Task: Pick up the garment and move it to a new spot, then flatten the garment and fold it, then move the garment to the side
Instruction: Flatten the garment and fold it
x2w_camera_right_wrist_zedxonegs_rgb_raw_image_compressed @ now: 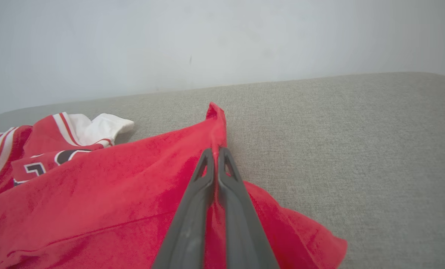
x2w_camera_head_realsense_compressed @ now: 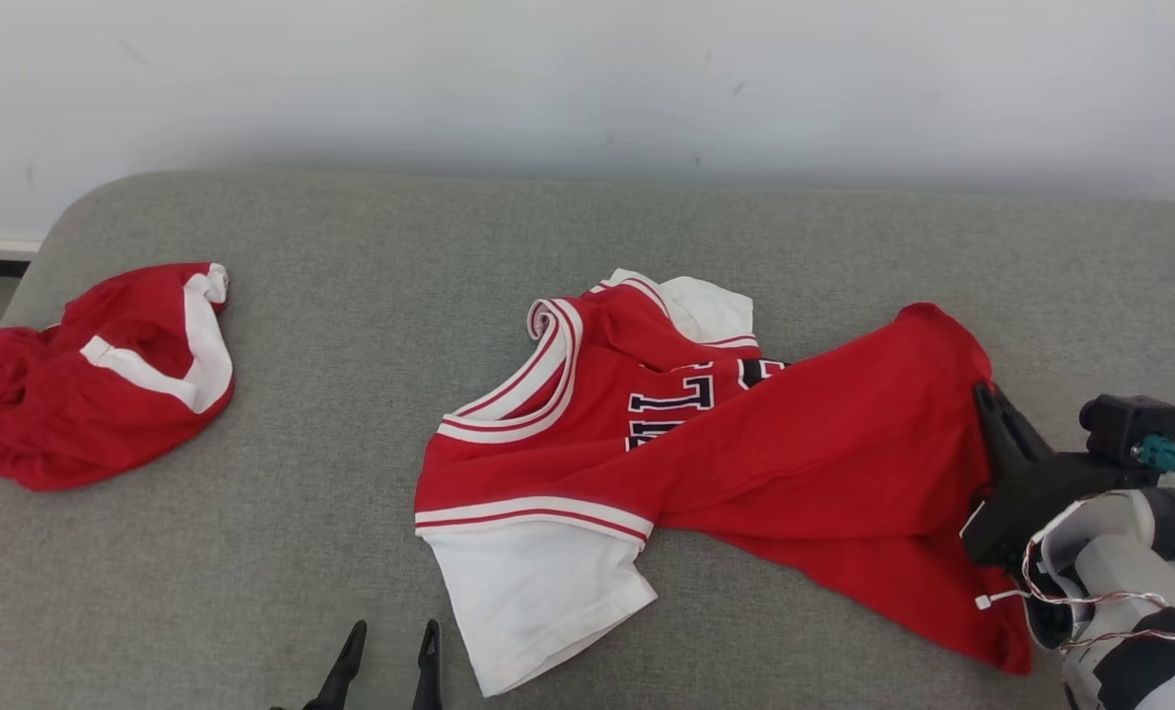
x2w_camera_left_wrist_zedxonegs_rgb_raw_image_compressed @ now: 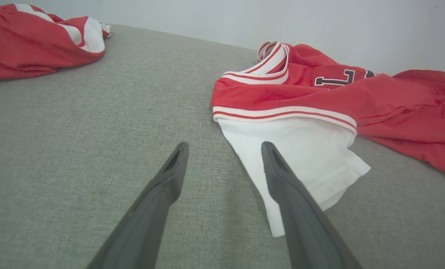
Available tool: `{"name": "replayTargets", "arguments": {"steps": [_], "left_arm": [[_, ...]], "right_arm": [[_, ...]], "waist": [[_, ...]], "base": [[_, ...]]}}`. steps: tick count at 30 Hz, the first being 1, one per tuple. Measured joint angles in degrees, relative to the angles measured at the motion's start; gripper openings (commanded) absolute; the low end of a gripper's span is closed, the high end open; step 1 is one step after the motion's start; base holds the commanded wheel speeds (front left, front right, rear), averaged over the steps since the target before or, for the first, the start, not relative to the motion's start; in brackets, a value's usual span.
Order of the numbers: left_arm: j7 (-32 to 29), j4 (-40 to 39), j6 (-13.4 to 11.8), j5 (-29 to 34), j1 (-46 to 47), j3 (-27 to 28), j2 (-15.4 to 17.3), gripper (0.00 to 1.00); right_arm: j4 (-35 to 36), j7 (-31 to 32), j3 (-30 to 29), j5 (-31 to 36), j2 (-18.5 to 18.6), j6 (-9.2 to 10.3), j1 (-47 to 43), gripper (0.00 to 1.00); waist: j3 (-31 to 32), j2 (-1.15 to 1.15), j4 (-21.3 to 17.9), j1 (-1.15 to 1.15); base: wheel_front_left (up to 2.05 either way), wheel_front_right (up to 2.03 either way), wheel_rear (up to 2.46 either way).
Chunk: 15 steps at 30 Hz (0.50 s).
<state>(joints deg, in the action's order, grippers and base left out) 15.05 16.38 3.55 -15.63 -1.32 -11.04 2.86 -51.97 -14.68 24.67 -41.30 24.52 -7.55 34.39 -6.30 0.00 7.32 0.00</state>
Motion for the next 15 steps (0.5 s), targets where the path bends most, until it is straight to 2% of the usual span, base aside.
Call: {"name": "replayTargets", "arguments": {"steps": [3, 8, 9, 15], "left_arm": [[0.0, -0.04, -0.01, 0.0, -0.77, 0.19, 0.0, 1.0], [0.0, -0.16, -0.04, 0.0, -1.29, 0.16, 0.0, 1.0], [0.0, -0.16, -0.04, 0.0, -1.29, 0.16, 0.0, 1.0], [0.0, -0.19, -0.08, -0.04, -2.24, 0.24, -0.01, 1.0]], "right_arm": [[5.94, -0.18, -0.41, -6.03, -0.65, 0.0, -3.63, 0.0], [16.02, 0.33, -0.22, -12.99, 0.7, 0.0, -9.87, 0.0], [16.02, 0.33, -0.22, -12.99, 0.7, 0.0, -9.87, 0.0], [28.03, 2.42, -0.54, -17.98, 2.82, 0.0, -18.6, 0.0]], "waist": [[0.86, 0.0, -1.29, 0.0], [2.08, 0.0, -3.9, 0.0], [2.08, 0.0, -3.9, 0.0], [3.12, 0.0, -7.12, 0.0]], "base": [[0.0, 0.0, 0.0], [0.0, 0.0, 0.0], [0.0, 0.0, 0.0], [0.0, 0.0, 0.0]]}}
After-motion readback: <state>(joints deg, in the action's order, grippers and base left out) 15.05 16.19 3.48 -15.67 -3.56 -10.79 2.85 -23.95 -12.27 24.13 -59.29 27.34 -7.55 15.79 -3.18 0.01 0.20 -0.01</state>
